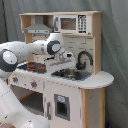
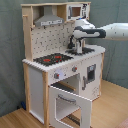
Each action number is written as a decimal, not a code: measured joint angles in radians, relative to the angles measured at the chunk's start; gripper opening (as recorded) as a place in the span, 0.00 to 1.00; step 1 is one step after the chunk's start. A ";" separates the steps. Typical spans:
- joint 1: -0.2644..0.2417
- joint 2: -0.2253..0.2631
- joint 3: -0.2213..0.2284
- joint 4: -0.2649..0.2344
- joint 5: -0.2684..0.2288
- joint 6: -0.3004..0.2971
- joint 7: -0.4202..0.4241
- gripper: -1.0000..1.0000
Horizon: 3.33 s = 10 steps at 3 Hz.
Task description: Play with the kitchen
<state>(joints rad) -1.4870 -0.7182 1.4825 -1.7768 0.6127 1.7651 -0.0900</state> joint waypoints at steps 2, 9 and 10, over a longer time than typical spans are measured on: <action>0.004 -0.001 -0.058 0.134 -0.021 -0.147 0.005 0.00; -0.096 -0.007 0.331 0.611 -0.016 0.034 0.047 0.00; -0.146 -0.013 0.412 0.670 -0.016 0.037 0.033 0.00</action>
<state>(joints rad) -1.6332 -0.7308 1.8941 -1.1065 0.5967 1.8018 -0.0571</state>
